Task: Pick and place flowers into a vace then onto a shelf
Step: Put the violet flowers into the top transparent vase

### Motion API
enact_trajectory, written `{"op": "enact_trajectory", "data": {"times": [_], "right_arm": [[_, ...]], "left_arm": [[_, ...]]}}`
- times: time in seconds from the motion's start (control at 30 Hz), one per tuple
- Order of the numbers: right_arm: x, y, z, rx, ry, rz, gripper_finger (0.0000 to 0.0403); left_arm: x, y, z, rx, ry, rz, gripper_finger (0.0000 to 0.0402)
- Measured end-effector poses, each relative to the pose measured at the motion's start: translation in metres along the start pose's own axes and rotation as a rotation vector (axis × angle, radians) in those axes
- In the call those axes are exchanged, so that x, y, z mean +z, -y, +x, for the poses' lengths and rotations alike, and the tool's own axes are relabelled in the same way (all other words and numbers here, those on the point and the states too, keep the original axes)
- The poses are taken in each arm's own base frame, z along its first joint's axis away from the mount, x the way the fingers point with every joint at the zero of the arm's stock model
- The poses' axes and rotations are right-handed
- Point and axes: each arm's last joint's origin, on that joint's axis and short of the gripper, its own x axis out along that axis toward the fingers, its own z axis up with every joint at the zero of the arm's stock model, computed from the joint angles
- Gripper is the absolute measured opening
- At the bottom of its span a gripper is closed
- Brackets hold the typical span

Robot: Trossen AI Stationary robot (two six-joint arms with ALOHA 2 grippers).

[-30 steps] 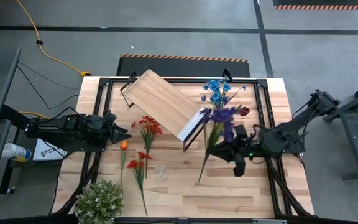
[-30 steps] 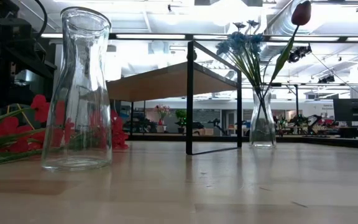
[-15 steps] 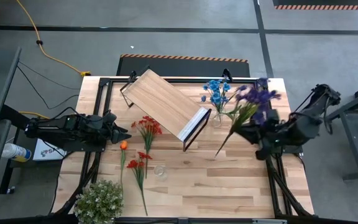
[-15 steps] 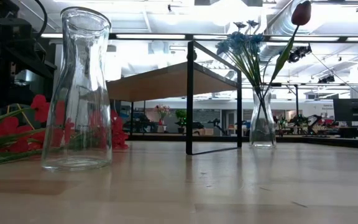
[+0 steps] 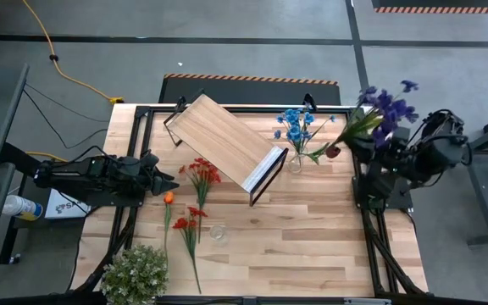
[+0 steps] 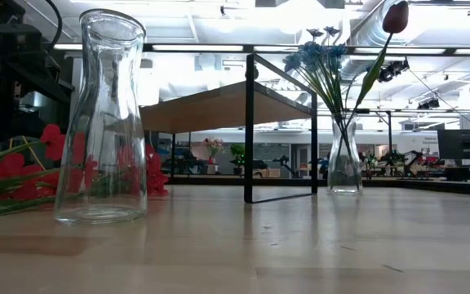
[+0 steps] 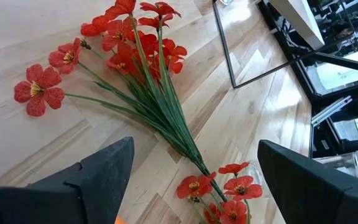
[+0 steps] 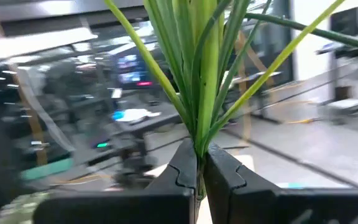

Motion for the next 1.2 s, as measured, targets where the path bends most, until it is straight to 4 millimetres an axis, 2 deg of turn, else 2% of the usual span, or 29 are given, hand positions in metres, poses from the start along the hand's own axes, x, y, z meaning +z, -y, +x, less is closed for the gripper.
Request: {"op": "enact_trajectory", "data": {"times": [0.37, 0.6, 0.9, 1.2], "right_arm": [[0.017, 0.038, -0.013, -0.198, 0.009, -0.097, 0.0006], [0.021, 0.062, -0.021, -0.222, 0.006, -0.102, 0.0006], [0.018, 0.087, -0.031, -0.234, -0.002, -0.064, 0.0007], [0.003, 0.094, -0.034, -0.234, -0.029, -0.062, 0.0005]], "left_arm": [[0.000, 0.000, 0.000, 0.000, 0.000, 0.000, 0.0376], [0.000, 0.000, 0.000, 0.008, 0.014, 0.000, 0.0376], [0.001, 0.000, 0.000, 0.014, 0.020, 0.000, 0.0376], [0.001, 0.000, 0.000, 0.015, 0.022, 0.000, 0.0376]]}}
